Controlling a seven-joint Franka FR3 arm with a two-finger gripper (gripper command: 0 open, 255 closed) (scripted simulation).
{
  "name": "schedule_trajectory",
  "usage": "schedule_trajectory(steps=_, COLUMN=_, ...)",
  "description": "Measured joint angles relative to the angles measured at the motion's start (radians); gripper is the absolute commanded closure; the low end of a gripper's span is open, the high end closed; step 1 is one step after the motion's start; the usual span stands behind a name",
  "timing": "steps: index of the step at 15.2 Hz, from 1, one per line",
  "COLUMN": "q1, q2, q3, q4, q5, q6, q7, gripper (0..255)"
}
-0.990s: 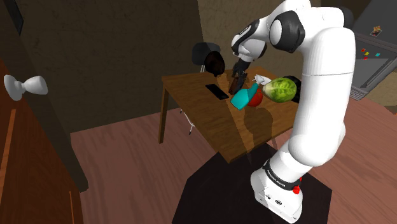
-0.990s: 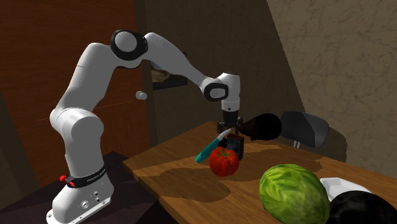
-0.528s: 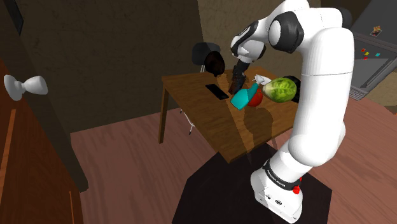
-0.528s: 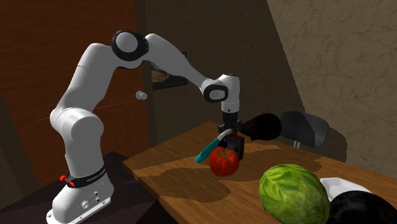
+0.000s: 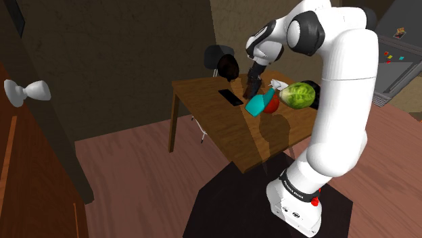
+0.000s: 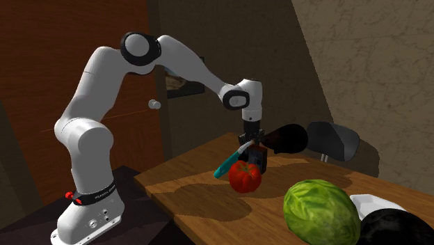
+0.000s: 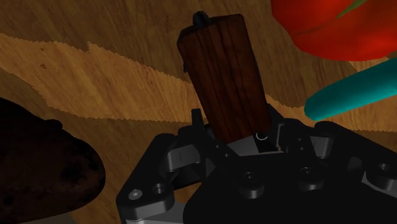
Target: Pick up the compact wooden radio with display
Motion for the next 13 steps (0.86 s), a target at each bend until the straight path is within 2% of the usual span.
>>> schedule_trajectory(steps=13, q1=0.032, q2=-0.085, q3=-0.048, q4=0.054, q5=-0.076, q6=-0.123, q7=0.05, gripper=255)
